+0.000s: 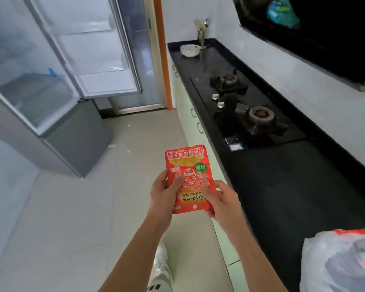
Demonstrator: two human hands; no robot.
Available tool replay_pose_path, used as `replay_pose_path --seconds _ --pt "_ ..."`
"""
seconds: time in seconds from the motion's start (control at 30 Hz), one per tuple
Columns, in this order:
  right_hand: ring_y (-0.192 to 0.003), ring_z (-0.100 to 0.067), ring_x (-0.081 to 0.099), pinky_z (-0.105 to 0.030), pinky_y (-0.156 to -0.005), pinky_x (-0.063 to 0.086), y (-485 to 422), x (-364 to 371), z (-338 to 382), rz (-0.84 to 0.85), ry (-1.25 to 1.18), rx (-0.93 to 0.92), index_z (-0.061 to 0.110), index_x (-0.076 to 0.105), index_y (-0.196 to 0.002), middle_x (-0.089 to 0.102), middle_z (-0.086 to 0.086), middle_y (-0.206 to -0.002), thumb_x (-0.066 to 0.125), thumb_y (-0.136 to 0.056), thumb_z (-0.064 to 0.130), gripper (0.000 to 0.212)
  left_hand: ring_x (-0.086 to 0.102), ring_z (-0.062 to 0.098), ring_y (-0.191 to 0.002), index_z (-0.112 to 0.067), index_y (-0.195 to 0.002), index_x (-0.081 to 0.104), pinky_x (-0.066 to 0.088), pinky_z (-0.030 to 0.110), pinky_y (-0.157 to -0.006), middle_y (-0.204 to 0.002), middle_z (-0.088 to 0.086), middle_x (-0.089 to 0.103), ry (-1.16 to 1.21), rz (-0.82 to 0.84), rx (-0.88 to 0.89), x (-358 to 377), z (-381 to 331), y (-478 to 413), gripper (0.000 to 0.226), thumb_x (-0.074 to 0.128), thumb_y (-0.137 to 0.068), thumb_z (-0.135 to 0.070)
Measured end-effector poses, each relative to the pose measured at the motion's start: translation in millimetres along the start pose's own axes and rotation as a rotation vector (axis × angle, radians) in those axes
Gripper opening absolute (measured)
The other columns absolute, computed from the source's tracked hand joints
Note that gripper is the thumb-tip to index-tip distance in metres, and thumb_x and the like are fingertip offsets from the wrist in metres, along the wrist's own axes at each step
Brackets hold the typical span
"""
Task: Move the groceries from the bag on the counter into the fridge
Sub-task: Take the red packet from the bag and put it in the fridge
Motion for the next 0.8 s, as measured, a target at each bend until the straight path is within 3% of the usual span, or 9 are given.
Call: replay_pose_path --seconds 0.1,0.33,0.63,0.8 --pt "-0.057 -0.016 0.064 -0.021 -0.05 0.05 -20 44 5 0.083 0.033 -0.013 0.022 0.06 -0.101 0.073 -0.002 -0.077 0.065 -0.089 0.041 0.023 0.075 0.024 -0.086 -0.02 -0.117 0.062 0.061 0.048 -0.08 -0.103 0.002 0.076 0.04 -0.07 -0.004 -40 -7 -20 0.024 0.065 -0.093 -0.023" --pt "-0.055 -0.016 0.061 -0.024 -0.051 0.051 -87 144 13 0.185 0.107 -0.012 0.019 0.061 -0.103 0.07 -0.002 -0.069 0.063 -0.095 0.035 0.018 0.075 0.026 -0.086 -0.02 -0.114 0.063 0.06 0.048 -0.081 -0.099 0.001 0.077 0.111 -0.151 -0.004 -127 -34 -95 0.021 0.066 -0.092 -0.021" --pt "-0.047 -0.011 0.058 -0.017 -0.044 0.044 -180 285 38 0.28 0.208 -0.004 0.013 0.06 -0.106 0.067 -0.002 -0.063 0.061 -0.096 0.031 0.021 0.075 0.019 -0.083 -0.033 -0.103 0.062 0.061 0.038 -0.073 -0.091 -0.009 0.076 0.18 -0.252 0.007 -246 -79 -202 0.011 0.064 -0.094 -0.026" --pt "-0.047 -0.011 0.058 -0.016 -0.044 0.044 -209 345 47 0.351 0.246 -0.012 0.011 0.059 -0.105 0.066 -0.003 -0.061 0.059 -0.098 0.03 0.02 0.075 0.02 -0.084 -0.03 -0.105 0.063 0.062 0.038 -0.073 -0.092 -0.007 0.076 0.2 -0.311 0.0 -299 -93 -235 0.012 0.064 -0.094 -0.025"
Point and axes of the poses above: each hand's wrist, its own y-axis away from the middle knuckle, its own x-axis out of the palm, z = x × y, the point moved 8 cm from there along -y, towards the middle knuckle
